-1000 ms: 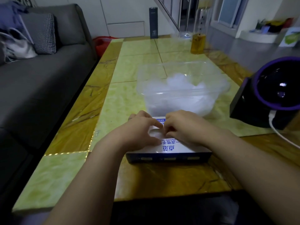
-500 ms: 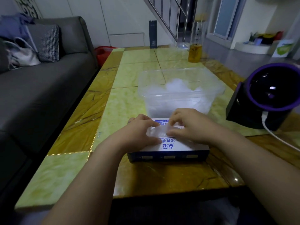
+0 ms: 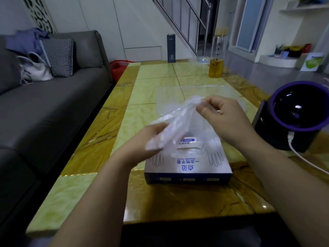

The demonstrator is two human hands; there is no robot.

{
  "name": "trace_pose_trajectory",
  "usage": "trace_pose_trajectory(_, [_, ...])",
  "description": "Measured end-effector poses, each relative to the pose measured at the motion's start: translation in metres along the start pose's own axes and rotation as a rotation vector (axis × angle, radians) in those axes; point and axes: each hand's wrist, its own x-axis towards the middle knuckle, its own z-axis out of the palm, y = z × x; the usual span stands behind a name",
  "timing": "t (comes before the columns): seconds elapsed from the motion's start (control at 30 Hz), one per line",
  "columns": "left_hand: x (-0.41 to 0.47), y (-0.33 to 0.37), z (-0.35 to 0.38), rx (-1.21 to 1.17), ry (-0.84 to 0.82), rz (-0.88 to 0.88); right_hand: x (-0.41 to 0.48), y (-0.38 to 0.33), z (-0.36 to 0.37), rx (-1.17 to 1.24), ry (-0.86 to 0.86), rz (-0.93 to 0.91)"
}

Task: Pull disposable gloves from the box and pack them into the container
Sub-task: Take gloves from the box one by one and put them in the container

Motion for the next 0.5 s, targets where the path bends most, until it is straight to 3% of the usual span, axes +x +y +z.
trace_pose_trajectory(0.2, [0.008,0.001,-0.002,-0.517,0.03,-0.015,-0.003,-0.003,0.004,-0.094,-0.2,-0.009])
trace_pose_trajectory(0.33, [0.014,0.006,0.005,-0.784,0.212,-0.015,-0.009,-0.008,0.008,-0.19,-0.347,-0.028])
trace_pose_trajectory(0.4, [0.019,0.007,0.007,-0.897,0.312,-0.003,-0.008,-0.009,0.007,-0.112,-0.297,0.038])
trace_pose_trajectory(0.5, [0.025,0.006,0.003,-1.093,0.461,0.037,-0.004,-0.009,0.002,0.129,-0.084,0.249])
